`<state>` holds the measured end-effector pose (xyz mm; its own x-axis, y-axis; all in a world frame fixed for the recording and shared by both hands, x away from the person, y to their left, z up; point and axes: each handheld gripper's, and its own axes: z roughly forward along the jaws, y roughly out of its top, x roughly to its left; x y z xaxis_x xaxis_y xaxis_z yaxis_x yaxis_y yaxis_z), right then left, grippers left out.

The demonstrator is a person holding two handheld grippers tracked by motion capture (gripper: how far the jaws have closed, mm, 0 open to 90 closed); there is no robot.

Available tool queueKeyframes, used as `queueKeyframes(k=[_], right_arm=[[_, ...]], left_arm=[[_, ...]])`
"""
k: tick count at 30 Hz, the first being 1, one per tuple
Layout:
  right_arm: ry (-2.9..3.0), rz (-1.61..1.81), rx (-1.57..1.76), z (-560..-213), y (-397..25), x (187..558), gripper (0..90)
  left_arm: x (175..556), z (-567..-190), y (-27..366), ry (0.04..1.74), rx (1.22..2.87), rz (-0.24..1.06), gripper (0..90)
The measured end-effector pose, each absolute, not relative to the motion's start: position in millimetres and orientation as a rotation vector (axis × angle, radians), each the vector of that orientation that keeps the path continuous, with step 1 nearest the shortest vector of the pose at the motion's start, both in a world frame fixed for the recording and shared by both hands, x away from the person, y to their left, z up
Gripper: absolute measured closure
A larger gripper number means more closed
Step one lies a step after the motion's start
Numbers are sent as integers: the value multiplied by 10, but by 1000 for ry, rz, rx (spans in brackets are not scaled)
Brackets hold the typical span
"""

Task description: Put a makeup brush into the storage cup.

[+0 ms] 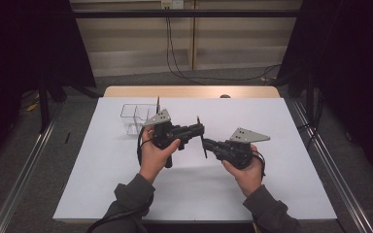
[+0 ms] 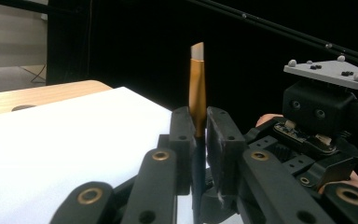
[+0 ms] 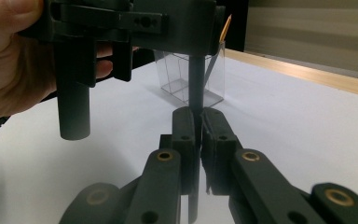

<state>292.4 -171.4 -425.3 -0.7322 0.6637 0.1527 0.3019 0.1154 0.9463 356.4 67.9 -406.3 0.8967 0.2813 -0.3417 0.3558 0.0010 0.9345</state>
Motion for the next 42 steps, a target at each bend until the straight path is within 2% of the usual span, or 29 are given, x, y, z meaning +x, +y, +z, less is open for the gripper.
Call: queueKeyframes(k=[35,42], right_arm=[[2062,1683,969,-4266,-1707,2916,854],[2042,1692,967,-4271,-1717,2918,801]], left_arm=[[3543,-4021,676,495,1613,-2,837],[3552,-4020,710,488,1619,4,836]])
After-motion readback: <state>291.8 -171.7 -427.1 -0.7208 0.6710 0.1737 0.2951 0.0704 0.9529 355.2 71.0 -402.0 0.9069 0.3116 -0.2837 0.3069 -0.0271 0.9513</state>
